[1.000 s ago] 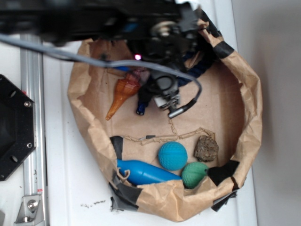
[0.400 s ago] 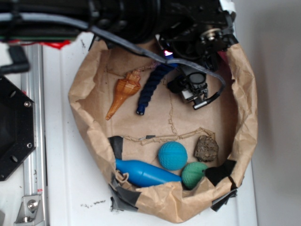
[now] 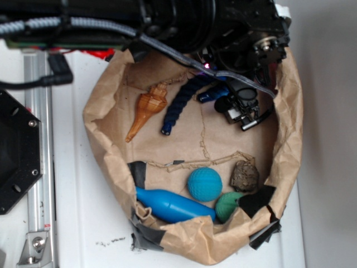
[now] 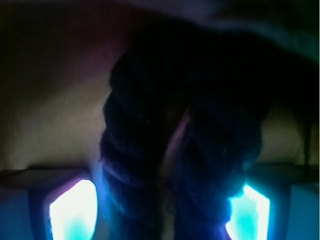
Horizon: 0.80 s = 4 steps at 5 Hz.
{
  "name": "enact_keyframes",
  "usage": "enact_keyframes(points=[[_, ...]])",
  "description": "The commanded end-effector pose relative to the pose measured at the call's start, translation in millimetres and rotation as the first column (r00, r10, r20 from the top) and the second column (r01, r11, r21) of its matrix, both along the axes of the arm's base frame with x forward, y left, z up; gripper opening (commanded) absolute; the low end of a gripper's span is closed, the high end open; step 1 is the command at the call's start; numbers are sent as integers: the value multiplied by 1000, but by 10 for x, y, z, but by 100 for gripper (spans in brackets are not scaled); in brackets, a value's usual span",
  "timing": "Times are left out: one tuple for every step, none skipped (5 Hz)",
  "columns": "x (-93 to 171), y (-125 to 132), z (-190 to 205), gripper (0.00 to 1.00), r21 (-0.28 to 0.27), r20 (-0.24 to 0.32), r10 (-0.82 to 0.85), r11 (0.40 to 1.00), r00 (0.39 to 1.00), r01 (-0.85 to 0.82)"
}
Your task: Grab the blue rope.
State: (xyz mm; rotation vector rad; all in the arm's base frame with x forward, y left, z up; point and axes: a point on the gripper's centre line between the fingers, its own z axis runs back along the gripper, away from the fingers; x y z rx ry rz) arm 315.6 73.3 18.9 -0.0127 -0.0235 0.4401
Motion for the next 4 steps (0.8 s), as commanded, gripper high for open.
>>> enact_keyframes(points=[[75, 70, -228, 0, 15, -23, 23, 1000, 999, -23], [-16, 39, -210, 0, 28, -40, 23, 999, 999, -22], [-63, -9, -108, 0, 54, -53, 14, 998, 998, -11], [-153, -125, 65, 0, 89, -96, 32, 996, 995, -23]])
